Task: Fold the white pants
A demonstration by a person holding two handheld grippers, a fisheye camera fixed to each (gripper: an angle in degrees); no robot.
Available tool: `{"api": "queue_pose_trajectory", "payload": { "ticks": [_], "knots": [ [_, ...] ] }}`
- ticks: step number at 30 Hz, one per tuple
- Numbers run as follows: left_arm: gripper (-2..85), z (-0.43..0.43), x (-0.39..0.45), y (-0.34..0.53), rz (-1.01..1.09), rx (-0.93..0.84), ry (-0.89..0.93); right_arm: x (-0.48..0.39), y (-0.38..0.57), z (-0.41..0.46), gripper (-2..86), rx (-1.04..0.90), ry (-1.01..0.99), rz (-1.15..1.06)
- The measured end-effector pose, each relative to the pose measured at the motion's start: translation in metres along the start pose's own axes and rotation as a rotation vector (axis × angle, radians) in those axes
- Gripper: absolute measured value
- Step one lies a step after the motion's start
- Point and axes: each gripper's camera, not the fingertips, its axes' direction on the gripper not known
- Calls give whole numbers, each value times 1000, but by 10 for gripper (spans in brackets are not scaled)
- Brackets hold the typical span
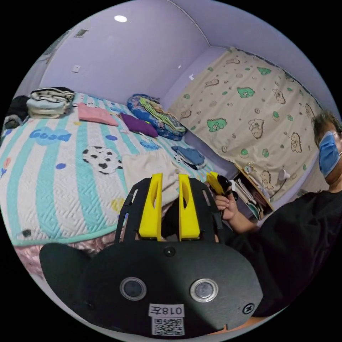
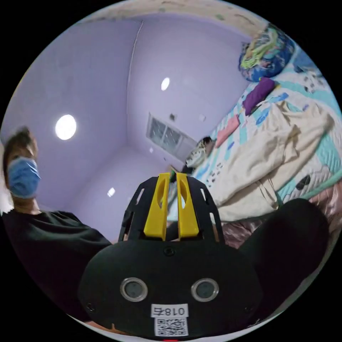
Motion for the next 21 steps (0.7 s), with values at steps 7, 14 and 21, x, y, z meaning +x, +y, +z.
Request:
{"api": "queue_pose_trajectory", "payload": {
  "ticks": [7, 14, 21],
  "knots": [
    [91, 185, 97, -118, 305, -309, 12, 62, 9, -91, 17, 253, -148, 141],
    [101, 428, 193, -177, 508, -622, -87, 99, 21, -159, 6, 517, -118, 319],
    [100, 557, 229, -165, 560, -696, -343, 119, 13, -177, 2, 522, -99, 352]
  ]
}}
